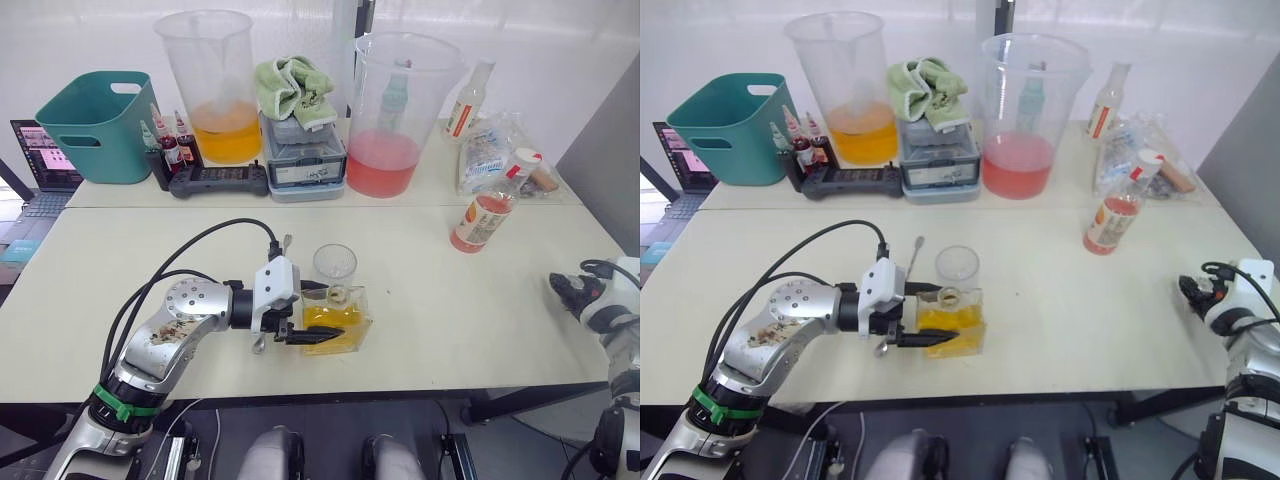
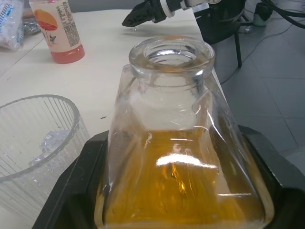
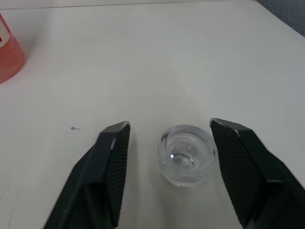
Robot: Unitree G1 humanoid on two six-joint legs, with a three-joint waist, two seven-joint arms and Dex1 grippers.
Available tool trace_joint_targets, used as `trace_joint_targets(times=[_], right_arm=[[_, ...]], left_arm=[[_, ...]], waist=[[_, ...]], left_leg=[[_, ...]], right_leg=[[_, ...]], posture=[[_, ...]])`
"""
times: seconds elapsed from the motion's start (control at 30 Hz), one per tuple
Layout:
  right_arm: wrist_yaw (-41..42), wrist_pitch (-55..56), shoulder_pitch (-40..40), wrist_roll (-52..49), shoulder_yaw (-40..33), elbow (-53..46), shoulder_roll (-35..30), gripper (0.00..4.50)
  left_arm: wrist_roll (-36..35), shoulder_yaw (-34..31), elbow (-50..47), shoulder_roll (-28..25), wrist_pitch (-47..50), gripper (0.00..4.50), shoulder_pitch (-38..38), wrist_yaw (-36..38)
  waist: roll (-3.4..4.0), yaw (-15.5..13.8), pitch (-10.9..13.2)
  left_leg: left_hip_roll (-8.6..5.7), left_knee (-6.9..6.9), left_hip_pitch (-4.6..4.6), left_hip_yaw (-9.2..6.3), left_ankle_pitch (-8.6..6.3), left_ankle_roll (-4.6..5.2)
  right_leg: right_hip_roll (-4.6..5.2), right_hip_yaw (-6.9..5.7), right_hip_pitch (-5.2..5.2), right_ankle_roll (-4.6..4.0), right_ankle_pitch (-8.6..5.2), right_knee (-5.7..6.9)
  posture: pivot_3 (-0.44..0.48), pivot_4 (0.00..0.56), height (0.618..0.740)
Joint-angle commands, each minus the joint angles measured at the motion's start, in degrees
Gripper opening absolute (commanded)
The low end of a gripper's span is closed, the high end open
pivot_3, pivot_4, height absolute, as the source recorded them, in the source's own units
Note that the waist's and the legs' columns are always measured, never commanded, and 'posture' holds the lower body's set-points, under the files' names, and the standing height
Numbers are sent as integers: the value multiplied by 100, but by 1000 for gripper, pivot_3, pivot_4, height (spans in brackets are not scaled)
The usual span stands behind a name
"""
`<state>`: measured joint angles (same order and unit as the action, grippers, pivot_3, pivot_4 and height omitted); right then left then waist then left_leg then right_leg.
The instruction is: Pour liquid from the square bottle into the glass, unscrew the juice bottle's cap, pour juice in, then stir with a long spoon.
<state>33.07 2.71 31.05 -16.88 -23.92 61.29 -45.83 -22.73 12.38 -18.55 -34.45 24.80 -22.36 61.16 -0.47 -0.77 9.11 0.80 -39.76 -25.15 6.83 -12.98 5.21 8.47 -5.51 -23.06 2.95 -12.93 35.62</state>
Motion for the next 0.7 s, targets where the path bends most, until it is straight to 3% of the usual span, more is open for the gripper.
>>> trace_joint_targets(times=[0.03,0.23,0.4,0.7], right_arm=[[139,166,92,-97,-180,-278,-311,4426],[776,-169,89,-340,-311,-1044,-766,4471],[2257,-1458,-564,-1229,-287,-3085,-967,4471],[3052,-3627,-1623,-2673,-45,-6425,-1038,4471]], left_arm=[[99,185,20,-64,169,2793,110,-10],[143,271,57,-24,70,2793,211,14],[69,260,55,69,-77,2793,272,66],[-118,94,-45,129,-182,2793,354,123]], waist=[[1,0,0],[28,5,-9],[41,-6,-18],[63,-45,-30]], left_leg=[[0,0,0,0,0,0],[0,3,0,0,0,0],[2,3,2,-1,-3,6],[5,4,2,-6,-15,23]], right_leg=[[0,0,0,0,0,0],[0,2,-1,1,-1,-5],[0,1,6,1,0,-17],[7,2,8,2,1,-26]], posture=[[0,150,739],[0,150,739],[0,150,739],[0,150,739]])
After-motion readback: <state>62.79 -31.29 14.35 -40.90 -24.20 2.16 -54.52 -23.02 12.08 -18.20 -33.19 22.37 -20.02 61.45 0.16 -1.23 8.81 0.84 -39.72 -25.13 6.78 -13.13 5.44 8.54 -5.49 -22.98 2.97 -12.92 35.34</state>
